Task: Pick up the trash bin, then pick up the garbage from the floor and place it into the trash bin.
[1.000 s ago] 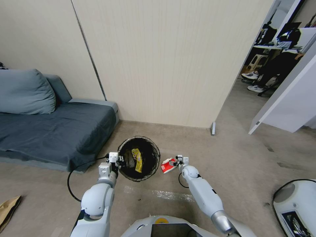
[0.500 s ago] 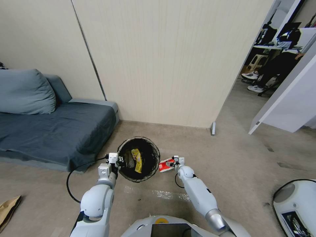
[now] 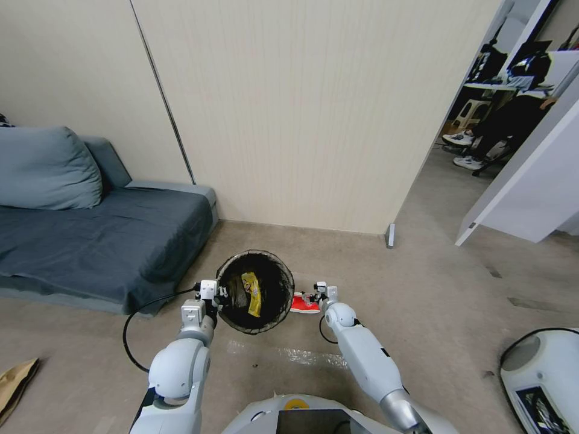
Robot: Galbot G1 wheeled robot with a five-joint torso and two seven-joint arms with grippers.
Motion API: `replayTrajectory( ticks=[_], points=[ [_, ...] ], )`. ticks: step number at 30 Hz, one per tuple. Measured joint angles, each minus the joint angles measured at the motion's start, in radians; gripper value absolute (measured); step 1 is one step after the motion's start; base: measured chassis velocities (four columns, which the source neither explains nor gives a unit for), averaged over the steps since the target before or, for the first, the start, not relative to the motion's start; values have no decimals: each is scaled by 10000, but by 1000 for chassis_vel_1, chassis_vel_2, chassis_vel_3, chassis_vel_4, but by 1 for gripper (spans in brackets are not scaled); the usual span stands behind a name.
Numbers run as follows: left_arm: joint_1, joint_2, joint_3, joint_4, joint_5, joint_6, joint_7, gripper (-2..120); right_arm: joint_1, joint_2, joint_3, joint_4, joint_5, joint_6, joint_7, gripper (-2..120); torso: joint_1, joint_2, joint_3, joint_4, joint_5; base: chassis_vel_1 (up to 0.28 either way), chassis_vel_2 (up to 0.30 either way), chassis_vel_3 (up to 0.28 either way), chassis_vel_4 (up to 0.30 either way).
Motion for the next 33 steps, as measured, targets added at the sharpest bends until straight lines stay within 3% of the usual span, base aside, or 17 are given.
replayTrajectory(
  ticks=[14,26,33],
  points=[
    [85,-14,-73,-54,17,-33,26,1,569,124,-202,-1036,-1004,115,-986,100,0,0,1,1,0,0,0,0,0],
    [66,-13,-85,-14,18,-44,34,1,476,-534,-882,-769,-2367,434,-2707,100,0,0,1,0,0,0,0,0,0],
    [65,-14,-87,-14,18,-45,38,1,474,-593,-957,-732,-2432,465,-2815,100,0,0,1,0,0,0,0,0,0]
  ],
)
